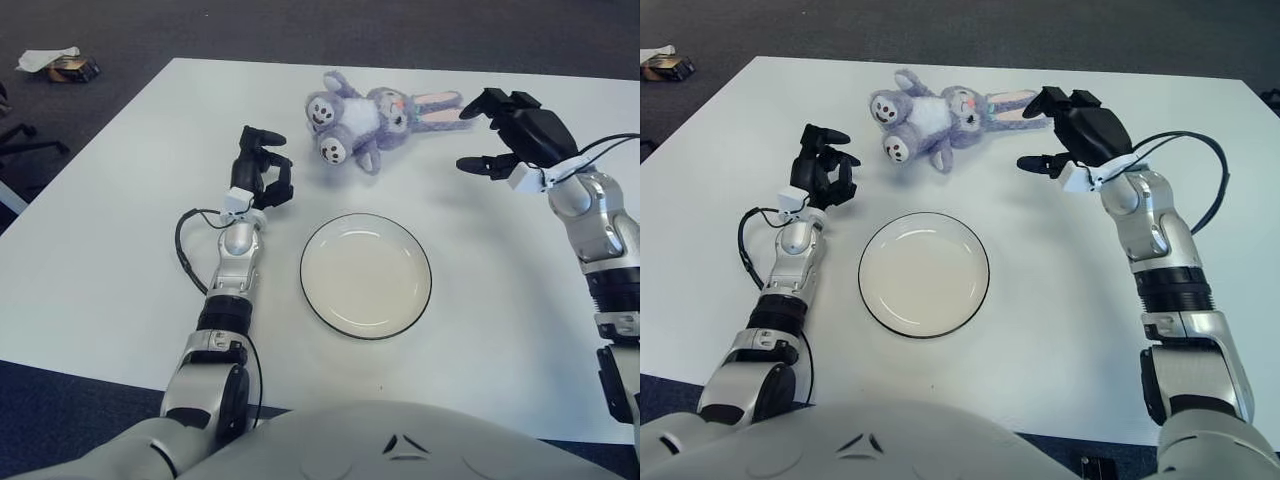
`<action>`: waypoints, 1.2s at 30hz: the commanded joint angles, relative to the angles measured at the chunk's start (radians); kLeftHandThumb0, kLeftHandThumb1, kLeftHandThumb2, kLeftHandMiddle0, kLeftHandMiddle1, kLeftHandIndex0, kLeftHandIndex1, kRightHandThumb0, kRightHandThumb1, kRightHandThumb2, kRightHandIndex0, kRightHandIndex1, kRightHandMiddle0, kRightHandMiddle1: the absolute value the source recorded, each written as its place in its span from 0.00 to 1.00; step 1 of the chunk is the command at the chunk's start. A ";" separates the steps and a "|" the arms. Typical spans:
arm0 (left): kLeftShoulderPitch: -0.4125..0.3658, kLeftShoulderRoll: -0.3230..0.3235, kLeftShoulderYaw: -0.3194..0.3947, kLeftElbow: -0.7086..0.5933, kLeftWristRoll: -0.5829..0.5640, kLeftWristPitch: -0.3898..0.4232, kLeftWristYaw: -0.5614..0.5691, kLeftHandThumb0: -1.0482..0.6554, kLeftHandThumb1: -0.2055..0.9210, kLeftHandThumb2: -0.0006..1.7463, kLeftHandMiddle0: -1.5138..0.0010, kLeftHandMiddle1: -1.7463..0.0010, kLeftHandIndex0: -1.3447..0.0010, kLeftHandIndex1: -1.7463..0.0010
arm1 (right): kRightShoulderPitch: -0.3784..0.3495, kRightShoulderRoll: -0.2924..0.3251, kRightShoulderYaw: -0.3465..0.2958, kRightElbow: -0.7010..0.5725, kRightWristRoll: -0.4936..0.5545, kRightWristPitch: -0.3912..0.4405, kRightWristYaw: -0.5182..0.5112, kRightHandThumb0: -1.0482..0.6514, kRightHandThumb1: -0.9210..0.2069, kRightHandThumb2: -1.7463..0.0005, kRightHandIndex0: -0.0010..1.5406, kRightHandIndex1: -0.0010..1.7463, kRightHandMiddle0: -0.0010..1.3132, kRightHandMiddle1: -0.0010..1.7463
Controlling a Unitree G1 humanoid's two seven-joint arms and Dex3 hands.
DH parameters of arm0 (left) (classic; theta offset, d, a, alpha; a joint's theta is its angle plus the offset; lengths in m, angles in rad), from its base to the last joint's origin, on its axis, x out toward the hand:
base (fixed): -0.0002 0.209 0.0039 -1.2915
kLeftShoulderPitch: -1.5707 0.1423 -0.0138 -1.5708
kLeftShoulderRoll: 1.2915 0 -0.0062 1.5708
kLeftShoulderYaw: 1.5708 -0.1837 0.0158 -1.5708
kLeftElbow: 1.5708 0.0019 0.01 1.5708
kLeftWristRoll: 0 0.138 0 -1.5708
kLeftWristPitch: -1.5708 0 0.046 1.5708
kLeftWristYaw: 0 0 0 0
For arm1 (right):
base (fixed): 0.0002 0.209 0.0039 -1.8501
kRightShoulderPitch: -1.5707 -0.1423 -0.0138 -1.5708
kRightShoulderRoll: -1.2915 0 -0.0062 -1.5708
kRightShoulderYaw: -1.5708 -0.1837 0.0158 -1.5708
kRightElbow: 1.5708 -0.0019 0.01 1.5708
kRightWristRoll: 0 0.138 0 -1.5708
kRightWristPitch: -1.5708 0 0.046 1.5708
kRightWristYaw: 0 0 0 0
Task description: Put the doll into the plate.
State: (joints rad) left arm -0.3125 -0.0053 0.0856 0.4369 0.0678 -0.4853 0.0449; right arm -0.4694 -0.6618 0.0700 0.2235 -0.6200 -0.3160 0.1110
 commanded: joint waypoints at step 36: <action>-0.104 0.077 0.024 0.377 -0.141 -0.038 -0.187 0.61 0.79 0.49 0.72 0.06 0.90 0.00 | -0.455 0.005 0.257 0.494 -0.169 -0.018 -0.041 0.08 0.00 0.71 0.00 0.28 0.00 0.41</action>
State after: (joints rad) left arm -0.4760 0.0834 0.1104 0.7504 -0.0715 -0.5064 -0.1288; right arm -0.8709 -0.6627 0.2996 0.6545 -0.7698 -0.3107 0.0967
